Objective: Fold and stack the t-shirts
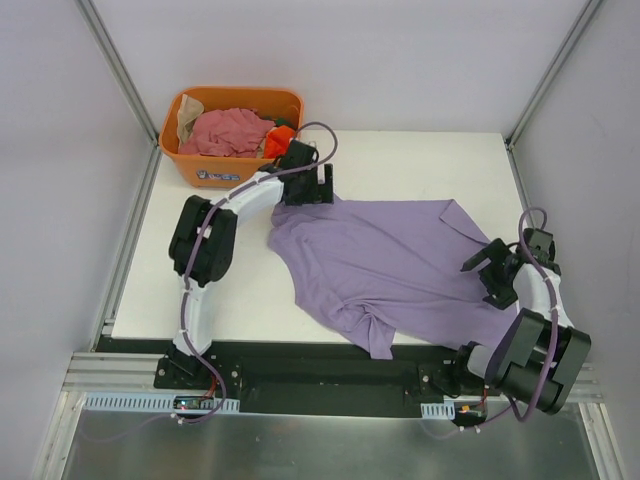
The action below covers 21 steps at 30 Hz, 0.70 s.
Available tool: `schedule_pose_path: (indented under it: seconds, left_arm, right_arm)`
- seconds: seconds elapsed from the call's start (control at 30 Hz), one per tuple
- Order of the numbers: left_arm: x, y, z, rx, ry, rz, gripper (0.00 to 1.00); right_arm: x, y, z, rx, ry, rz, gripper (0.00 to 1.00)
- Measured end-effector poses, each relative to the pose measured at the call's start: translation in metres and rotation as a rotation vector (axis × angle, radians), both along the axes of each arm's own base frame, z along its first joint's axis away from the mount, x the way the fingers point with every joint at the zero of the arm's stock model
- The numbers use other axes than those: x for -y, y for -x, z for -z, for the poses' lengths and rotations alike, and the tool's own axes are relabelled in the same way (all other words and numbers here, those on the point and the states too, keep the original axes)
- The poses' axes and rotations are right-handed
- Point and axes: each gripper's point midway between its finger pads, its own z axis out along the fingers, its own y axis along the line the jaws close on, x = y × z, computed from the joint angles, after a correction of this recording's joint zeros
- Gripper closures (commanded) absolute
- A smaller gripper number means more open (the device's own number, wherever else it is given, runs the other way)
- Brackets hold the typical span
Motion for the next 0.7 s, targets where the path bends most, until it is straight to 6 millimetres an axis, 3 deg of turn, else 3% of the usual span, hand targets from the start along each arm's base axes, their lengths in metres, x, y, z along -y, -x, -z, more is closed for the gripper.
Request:
schedule_pose_path:
  seconds: [0.17, 0.23, 0.3, 0.43, 0.53, 0.7]
  left_arm:
    - [0.018, -0.060, -0.015, 0.104, -0.063, 0.030, 0.01]
    - [0.020, -0.071, -0.014, 0.111, -0.103, 0.034, 0.01]
    - [0.017, -0.069, -0.012, 0.098, -0.125, 0.035, 0.01]
    - [0.004, -0.044, -0.017, 0.049, -0.152, 0.037, 0.01]
    - [-0.007, -0.010, -0.027, 0.020, -0.162, 0.045, 0.01]
    - [-0.013, 0.043, -0.057, 0.057, -0.094, 0.057, 0.01]
  right_arm:
    - [-0.001, -0.009, -0.013, 0.037, 0.039, -0.074, 0.04]
    - [-0.010, -0.017, -0.019, 0.053, 0.069, -0.155, 0.04]
    - [-0.025, -0.026, -0.026, 0.068, 0.112, -0.263, 0.03]
    - [-0.055, -0.065, -0.052, 0.103, 0.227, -0.486, 0.01]
    - [-0.054, -0.108, -0.064, 0.115, 0.294, -0.528, 0.09]
    - [-0.040, -0.161, -0.045, 0.016, 0.352, -0.556, 0.21]
